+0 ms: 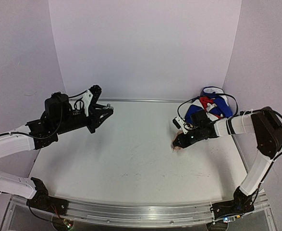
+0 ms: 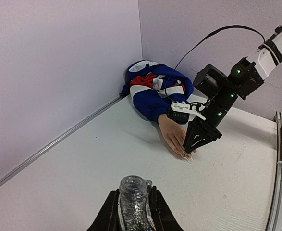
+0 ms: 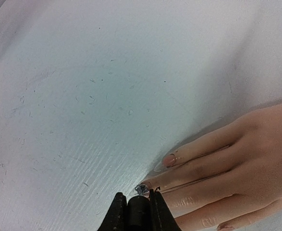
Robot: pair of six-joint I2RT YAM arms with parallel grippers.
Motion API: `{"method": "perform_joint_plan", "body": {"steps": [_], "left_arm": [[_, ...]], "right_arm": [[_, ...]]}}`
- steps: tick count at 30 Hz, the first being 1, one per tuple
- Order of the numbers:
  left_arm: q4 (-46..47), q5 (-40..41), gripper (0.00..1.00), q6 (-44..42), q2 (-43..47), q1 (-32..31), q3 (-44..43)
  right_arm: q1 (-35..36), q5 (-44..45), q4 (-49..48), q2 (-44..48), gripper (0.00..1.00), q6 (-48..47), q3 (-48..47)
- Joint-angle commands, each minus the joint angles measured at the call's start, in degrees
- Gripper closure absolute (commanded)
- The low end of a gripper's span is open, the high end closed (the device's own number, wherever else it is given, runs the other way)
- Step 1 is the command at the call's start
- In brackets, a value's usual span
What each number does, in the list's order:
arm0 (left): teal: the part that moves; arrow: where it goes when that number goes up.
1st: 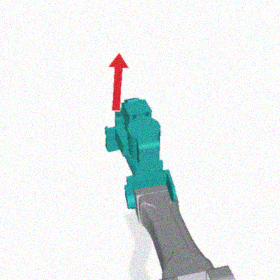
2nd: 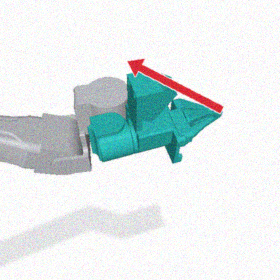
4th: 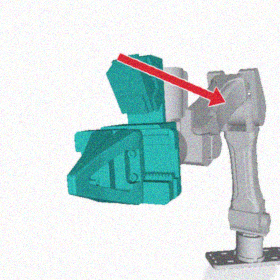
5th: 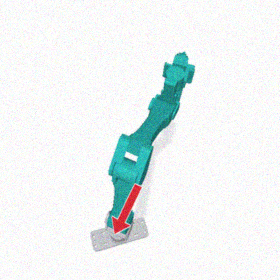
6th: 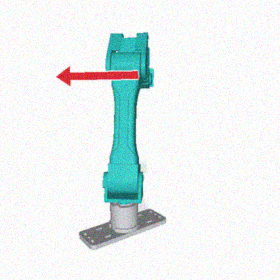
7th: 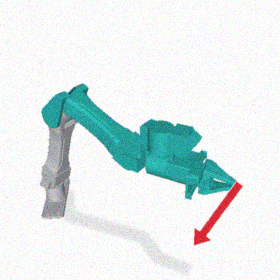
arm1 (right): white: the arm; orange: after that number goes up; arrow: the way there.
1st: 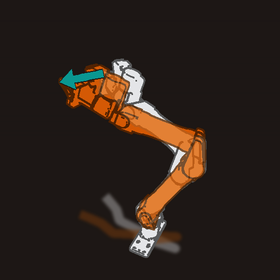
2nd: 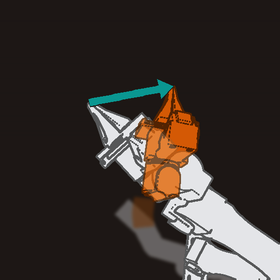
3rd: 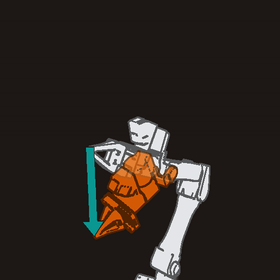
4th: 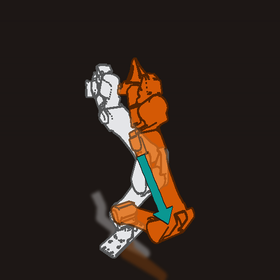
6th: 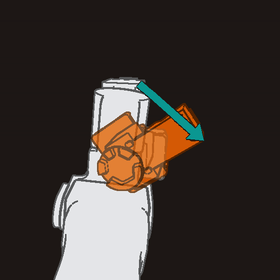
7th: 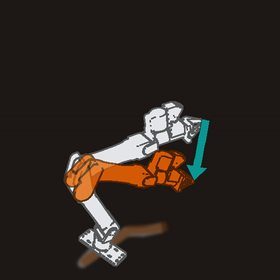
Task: Paint the nails
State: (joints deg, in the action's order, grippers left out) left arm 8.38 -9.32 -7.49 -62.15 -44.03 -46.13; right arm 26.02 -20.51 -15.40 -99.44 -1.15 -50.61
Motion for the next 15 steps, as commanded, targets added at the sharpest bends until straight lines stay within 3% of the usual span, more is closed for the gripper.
{"method": "perform_joint_plan", "body": {"steps": [1,15], "left_arm": [[1.59,-0.70,1.00,0.17,1.08,0.35,-2.03],[1.55,-0.77,1.00,0.26,1.09,0.36,-2.00]], "right_arm": [[0.54,-1.81,0.98,-0.76,1.00,-0.24,-1.33],[1.21,-2.32,1.07,-1.11,1.00,-0.34,-1.42]]}}
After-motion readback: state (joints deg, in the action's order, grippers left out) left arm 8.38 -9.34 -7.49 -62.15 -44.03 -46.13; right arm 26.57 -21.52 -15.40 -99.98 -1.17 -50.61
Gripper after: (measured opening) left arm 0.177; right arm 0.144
